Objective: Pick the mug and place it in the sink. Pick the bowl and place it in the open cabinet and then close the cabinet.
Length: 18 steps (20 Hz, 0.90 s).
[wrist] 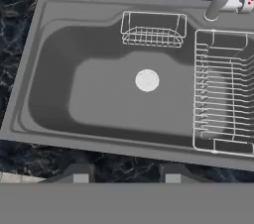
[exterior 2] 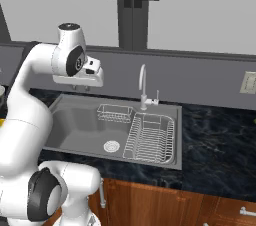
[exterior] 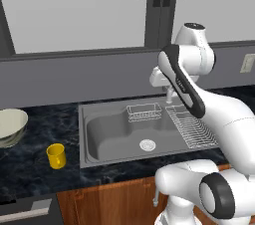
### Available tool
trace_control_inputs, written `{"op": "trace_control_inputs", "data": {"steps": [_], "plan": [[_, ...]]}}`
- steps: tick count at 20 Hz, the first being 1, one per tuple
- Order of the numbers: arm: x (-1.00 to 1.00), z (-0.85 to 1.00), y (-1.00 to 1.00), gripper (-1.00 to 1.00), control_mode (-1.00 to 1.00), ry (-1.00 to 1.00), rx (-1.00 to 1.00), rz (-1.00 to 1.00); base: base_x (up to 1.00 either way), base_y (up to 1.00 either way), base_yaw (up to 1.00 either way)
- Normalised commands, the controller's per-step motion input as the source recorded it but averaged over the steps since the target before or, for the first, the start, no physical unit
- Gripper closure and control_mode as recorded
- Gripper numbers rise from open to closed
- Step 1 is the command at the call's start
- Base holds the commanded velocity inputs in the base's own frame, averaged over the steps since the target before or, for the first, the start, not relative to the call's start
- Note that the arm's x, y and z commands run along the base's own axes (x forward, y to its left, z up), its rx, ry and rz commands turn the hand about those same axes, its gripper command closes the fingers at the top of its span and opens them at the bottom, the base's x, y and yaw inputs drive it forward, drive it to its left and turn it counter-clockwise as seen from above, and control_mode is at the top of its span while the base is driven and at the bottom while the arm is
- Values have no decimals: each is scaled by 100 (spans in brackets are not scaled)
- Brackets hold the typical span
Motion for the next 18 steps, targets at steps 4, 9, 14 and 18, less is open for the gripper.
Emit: {"op": "trace_control_inputs", "data": {"steps": [4, 9, 14, 18], "plan": [[-12, 0, 5, -100, -100, 0, 0, 0, 0, 0, 0], [-37, -5, 11, -100, -100, 0, 0, 0, 0, 0, 0], [-33, -17, 30, -100, -100, 0, 0, 0, 0, 0, 0], [-23, -23, 41, -100, -100, -1, 0, 0, 0, 0, 0]]}}
